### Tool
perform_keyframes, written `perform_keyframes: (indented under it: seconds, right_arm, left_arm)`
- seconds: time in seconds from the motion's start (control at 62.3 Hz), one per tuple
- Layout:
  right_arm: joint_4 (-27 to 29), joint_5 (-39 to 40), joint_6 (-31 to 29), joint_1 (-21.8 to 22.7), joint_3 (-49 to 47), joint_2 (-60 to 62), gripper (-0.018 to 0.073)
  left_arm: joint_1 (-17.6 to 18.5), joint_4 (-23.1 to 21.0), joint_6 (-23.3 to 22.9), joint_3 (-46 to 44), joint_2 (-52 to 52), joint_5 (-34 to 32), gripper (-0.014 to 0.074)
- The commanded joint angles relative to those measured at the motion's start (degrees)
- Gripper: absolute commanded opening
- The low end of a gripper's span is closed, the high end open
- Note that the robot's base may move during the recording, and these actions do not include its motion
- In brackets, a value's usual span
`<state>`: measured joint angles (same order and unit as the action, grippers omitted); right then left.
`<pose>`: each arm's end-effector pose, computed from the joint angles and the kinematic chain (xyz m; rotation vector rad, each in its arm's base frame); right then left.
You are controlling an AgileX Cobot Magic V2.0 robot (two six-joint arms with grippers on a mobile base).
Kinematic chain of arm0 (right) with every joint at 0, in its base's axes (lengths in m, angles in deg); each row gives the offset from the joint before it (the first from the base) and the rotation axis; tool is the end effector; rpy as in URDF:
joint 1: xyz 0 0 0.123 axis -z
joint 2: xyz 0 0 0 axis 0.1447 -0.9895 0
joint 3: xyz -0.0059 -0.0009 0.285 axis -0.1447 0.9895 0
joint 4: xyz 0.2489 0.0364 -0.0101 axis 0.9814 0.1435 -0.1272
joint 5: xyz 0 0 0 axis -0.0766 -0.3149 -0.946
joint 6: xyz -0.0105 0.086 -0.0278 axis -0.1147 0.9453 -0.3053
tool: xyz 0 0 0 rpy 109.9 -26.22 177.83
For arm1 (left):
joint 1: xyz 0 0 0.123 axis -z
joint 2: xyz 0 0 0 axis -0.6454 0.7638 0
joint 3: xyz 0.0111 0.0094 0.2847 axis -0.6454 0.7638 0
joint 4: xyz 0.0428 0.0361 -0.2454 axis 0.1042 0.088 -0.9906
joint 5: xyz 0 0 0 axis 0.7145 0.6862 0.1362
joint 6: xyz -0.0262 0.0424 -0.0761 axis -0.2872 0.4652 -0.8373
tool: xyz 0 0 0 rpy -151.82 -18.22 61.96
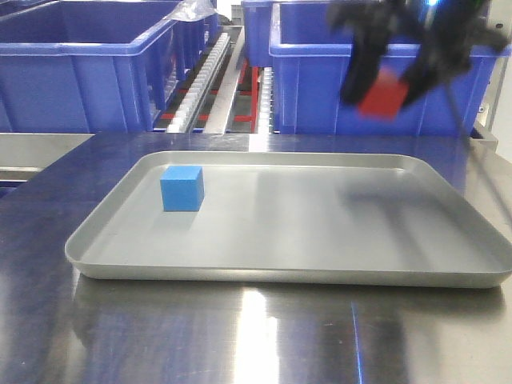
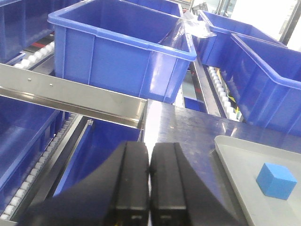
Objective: Sort and place red and blue blocks on shelf
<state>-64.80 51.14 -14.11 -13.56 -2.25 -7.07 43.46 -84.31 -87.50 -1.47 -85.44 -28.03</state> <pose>0.3134 0.1334 0.3088 -0.2183 2.4158 0.3771 0.0563 -0.0029 0.2026 -0.1757 1.5673 -0.2599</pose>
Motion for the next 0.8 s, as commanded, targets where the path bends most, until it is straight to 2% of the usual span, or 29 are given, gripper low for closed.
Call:
perform_keyframes:
  seconds: [0.0,0.16,0.497,0.786]
  right_arm:
    - [-3.2,5.9,-0.2,0.6,-1.3,7.8,0.0058]
    - [-8.0,9.8,-0.2,3.1,2.0,17.0,0.0058]
    - [-8.2,13.7,-0.2,16.5,17.6,37.6,0.0058]
    - [-8.1,15.7,-0.2,20.2,33.6,52.7,0.0058]
  left_arm:
    - [-0.1,-0.4,0.0,1.4,-0.9,-5.2,0.0135]
    - [-0.1,-0.4,0.0,1.4,-0.9,-5.2,0.0135]
    - [-0.1,-0.4,0.0,1.4,-0.9,-5.2,0.0135]
    - [-0.1,-0.4,0.0,1.4,-0.9,-5.2,0.0135]
